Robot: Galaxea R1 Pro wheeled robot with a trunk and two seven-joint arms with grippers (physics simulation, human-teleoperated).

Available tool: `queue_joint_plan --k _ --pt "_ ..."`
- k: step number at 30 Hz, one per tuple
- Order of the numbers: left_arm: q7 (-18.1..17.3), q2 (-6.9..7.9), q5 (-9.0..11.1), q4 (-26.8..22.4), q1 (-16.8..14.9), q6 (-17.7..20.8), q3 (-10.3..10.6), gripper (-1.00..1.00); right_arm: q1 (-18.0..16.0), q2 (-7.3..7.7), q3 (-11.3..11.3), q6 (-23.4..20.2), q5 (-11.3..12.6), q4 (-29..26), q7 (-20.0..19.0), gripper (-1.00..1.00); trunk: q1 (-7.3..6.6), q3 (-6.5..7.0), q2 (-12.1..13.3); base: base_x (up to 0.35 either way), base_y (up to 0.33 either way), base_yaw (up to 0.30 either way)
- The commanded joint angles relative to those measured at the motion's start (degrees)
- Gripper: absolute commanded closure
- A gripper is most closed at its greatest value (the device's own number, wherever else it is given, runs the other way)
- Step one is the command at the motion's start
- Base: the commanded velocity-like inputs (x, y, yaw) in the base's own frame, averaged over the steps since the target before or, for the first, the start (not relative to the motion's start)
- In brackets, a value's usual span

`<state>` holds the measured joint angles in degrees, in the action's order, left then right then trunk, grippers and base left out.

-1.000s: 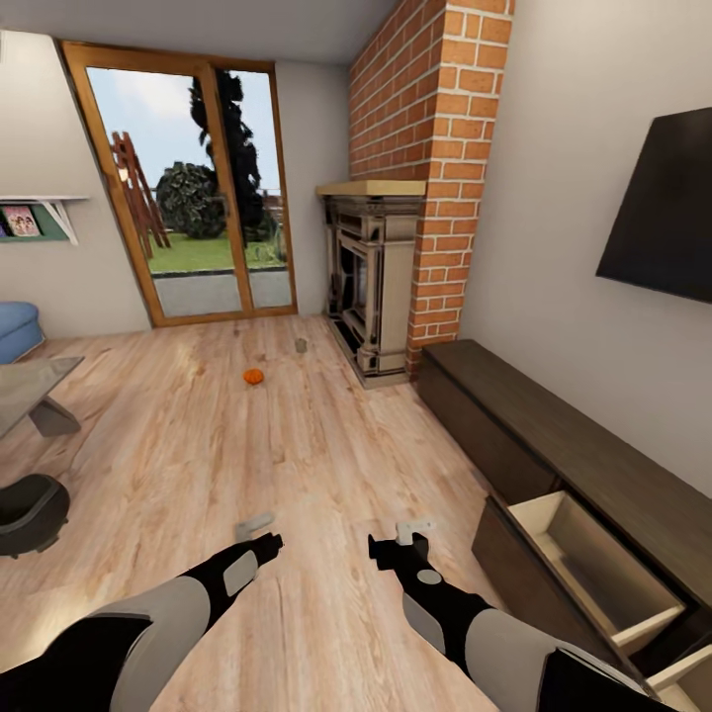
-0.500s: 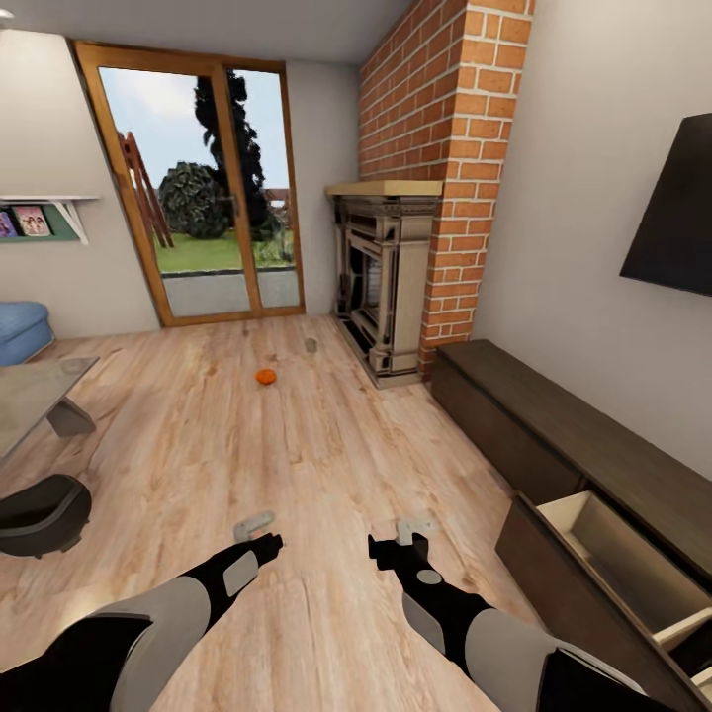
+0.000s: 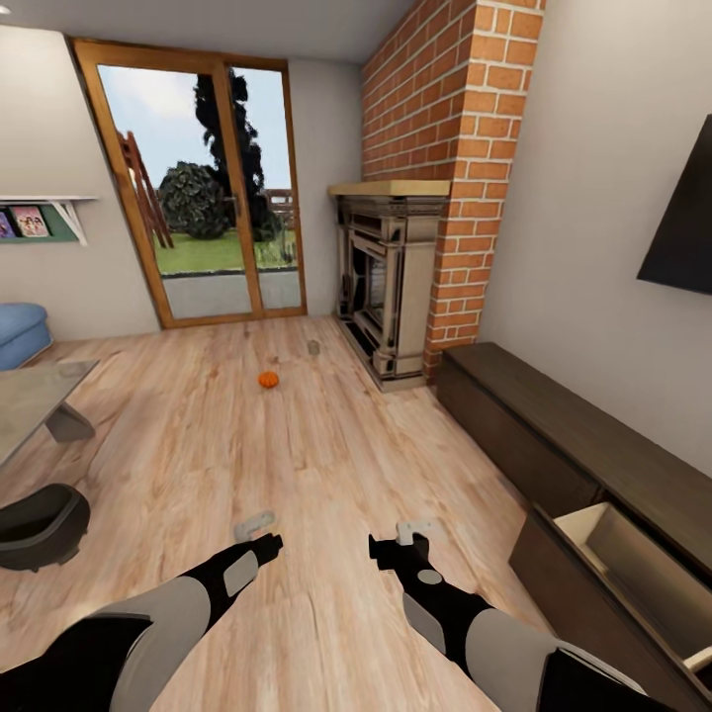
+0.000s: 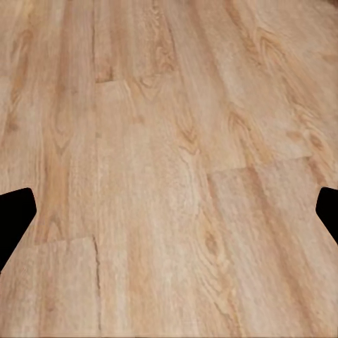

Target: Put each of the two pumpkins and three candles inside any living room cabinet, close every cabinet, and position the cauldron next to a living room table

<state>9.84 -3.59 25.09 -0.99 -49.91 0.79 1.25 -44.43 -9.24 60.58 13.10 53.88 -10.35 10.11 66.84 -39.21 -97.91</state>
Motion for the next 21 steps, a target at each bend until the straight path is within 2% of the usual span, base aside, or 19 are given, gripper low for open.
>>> queue_joint_plan --k 1,6,21 --pt "0.2 -0.01 0.31 -0.07 -0.02 0.09 0.15 -1.0 -0.05 0.01 0.5 0.17 0.44 -0.02 0.28 -1.0 0.03 -0.05 -0.02 0.3 0.07 0.0" --pt "0.18 -0.13 0.31 -0.07 -0.02 0.09 0.15 -1.0 -0.05 -0.05 0.5 0.15 0.44 -0.02 0.27 -1.0 0.03 -0.05 -0.02 0.31 0.083 0.089" --pt "0.17 -0.28 0.26 -0.07 -0.02 0.09 0.15 -1.0 -0.05 -0.07 0.5 0.09 0.45 0.04 0.28 -1.0 0.03 -0.05 -0.02 0.314 0.103 0.266"
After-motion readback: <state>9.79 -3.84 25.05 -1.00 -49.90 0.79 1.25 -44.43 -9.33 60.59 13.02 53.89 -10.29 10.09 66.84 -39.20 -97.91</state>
